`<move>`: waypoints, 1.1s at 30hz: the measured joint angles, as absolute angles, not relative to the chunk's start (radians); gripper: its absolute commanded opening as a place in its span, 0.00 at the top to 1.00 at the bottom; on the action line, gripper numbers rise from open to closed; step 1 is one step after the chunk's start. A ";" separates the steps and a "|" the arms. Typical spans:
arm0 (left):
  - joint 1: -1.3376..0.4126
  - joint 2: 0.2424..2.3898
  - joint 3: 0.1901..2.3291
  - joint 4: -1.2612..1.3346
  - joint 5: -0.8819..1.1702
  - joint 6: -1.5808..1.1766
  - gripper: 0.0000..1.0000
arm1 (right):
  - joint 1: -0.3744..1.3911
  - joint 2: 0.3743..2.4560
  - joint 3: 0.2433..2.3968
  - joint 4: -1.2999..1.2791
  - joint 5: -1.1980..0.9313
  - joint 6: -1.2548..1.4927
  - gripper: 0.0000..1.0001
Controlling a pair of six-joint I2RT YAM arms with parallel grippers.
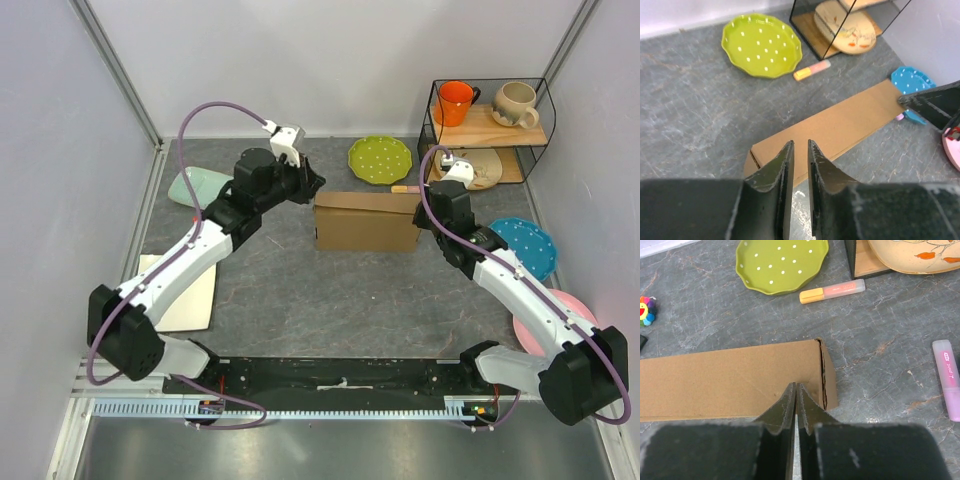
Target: Fold the paper box
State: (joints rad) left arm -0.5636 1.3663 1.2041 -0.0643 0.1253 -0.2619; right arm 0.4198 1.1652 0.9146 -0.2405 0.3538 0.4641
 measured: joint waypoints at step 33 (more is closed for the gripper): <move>-0.492 1.464 0.985 0.145 0.295 -0.412 0.83 | 0.390 1.118 0.859 -0.231 0.312 0.473 0.91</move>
State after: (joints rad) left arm -0.4919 1.4635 0.9848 0.1448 0.2951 -0.4118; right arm 0.3901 1.1179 0.8589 -0.2314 0.3122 0.4732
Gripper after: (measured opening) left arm 0.162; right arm 0.094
